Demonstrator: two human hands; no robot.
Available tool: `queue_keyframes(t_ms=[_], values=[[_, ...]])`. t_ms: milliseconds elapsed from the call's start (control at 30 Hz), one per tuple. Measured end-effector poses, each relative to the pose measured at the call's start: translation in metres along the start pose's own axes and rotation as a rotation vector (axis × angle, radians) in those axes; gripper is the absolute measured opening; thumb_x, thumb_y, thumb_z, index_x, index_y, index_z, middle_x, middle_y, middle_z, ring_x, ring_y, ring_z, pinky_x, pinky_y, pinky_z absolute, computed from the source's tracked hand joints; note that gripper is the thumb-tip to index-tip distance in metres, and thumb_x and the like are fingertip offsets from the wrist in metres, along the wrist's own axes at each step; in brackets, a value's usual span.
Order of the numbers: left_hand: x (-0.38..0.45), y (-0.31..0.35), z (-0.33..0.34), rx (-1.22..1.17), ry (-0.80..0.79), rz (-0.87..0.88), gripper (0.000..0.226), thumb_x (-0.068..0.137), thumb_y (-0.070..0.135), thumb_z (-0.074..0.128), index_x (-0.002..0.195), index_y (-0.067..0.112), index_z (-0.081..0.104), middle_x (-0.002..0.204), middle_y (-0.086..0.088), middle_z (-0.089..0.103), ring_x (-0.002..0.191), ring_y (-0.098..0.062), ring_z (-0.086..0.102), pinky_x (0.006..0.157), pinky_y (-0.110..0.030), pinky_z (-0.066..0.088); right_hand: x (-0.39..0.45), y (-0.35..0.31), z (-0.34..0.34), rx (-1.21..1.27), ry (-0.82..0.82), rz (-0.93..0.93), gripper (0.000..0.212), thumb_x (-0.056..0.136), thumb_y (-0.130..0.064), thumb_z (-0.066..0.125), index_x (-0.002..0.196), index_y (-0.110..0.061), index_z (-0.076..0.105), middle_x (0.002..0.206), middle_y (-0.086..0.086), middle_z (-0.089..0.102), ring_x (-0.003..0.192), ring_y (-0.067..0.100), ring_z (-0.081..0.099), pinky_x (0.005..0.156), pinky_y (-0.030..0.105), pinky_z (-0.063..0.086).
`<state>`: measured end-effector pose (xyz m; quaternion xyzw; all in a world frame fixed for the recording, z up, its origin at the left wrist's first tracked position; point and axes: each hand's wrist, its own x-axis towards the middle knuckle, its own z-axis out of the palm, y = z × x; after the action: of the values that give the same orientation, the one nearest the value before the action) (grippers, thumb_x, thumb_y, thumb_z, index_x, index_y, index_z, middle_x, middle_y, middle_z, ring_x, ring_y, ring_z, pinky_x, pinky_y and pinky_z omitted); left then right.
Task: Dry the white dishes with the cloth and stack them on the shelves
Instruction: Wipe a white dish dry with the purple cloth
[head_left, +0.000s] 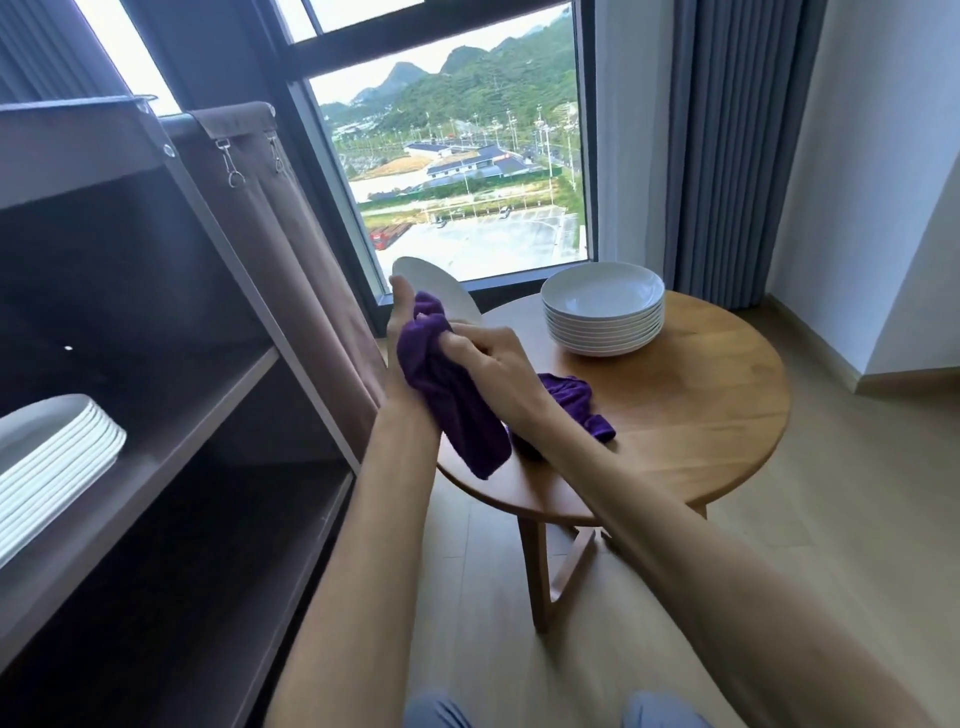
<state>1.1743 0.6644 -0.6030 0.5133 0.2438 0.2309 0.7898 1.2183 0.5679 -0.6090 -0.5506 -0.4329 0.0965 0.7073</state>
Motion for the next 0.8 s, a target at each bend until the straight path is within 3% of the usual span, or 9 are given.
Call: queue_keyframes(t_ms=[100,233,333,467,567,667,733,800], values=[[-0.001,0.013,-0.006,0.012,-0.087,-0.02,0.072,0.082,0.084,0.05,0.084,0.013,0.064,0.075,-0.005,0.065,0.067,-0.015,0.069,0.079,-0.035,0.06,-0.013,0.006,-0.007,-0.115,-0.079,-0.068,0.022,0.098,-0.007,0.058,0.104,-0.005,0.079,0.114,0.0,0.071,0.101,0.017,0.067,0.086,0.036,0.055],[-0.005,-0.001,-0.012,-0.129,-0.116,0.053,0.056,0.087,0.069,0.061,0.098,0.016,0.075,0.08,-0.007,0.074,0.073,-0.022,0.073,0.069,-0.038,0.062,-0.017,0.019,-0.008,-0.281,0.046,-0.055,0.014,0.086,-0.004,0.07,0.094,-0.005,0.081,0.102,0.002,0.069,0.094,0.016,0.066,0.087,0.029,0.051],[-0.011,0.004,-0.008,-0.162,-0.117,0.096,0.051,0.086,0.053,0.065,0.117,0.013,0.065,0.089,-0.012,0.072,0.079,-0.027,0.072,0.069,-0.039,0.061,-0.011,0.038,-0.015,-0.408,0.228,0.079,0.011,0.082,-0.006,0.072,0.089,-0.006,0.081,0.094,0.006,0.069,0.087,0.02,0.065,0.086,0.033,0.05],[-0.02,0.003,0.002,-0.023,-0.143,0.064,0.081,0.072,0.037,0.066,0.145,0.009,0.046,0.114,-0.017,0.054,0.101,-0.034,0.057,0.081,-0.042,0.054,0.001,0.055,-0.009,-0.538,0.454,0.169,0.007,0.081,-0.011,0.071,0.087,-0.011,0.074,0.097,0.009,0.07,0.089,0.024,0.064,0.085,0.03,0.047],[-0.033,-0.016,0.008,-0.028,-0.171,-0.051,0.072,0.081,0.034,0.063,0.146,0.006,0.049,0.119,-0.022,0.058,0.108,-0.036,0.057,0.097,-0.05,0.05,0.025,0.05,-0.009,-0.499,0.603,0.222,0.008,0.081,-0.014,0.07,0.081,-0.016,0.062,0.085,0.001,0.066,0.082,0.022,0.062,0.075,0.028,0.043],[-0.034,-0.027,0.016,-0.031,-0.127,-0.054,0.056,0.095,0.043,0.06,0.14,0.01,0.057,0.134,-0.028,0.059,0.119,-0.038,0.061,0.111,-0.056,0.044,0.045,0.039,-0.014,-0.427,0.638,0.292,0.007,0.084,-0.018,0.071,0.082,-0.017,0.064,0.08,-0.004,0.066,0.085,0.021,0.067,0.08,0.03,0.049],[-0.03,-0.021,0.028,-0.027,-0.05,-0.051,0.068,0.085,0.059,0.068,0.133,0.011,0.064,0.132,-0.025,0.064,0.123,-0.038,0.063,0.11,-0.055,0.047,0.044,0.029,-0.012,-0.331,0.626,0.247,0.005,0.086,-0.019,0.072,0.086,-0.016,0.068,0.083,-0.003,0.069,0.084,0.018,0.068,0.087,0.036,0.055],[-0.03,-0.018,0.037,-0.07,0.005,-0.009,0.072,0.079,0.061,0.071,0.129,0.011,0.066,0.123,-0.021,0.068,0.12,-0.032,0.065,0.107,-0.046,0.051,0.036,0.017,-0.007,-0.188,0.577,0.158,0.007,0.087,-0.017,0.072,0.087,-0.01,0.072,0.083,0.002,0.073,0.082,0.019,0.07,0.085,0.039,0.058]])
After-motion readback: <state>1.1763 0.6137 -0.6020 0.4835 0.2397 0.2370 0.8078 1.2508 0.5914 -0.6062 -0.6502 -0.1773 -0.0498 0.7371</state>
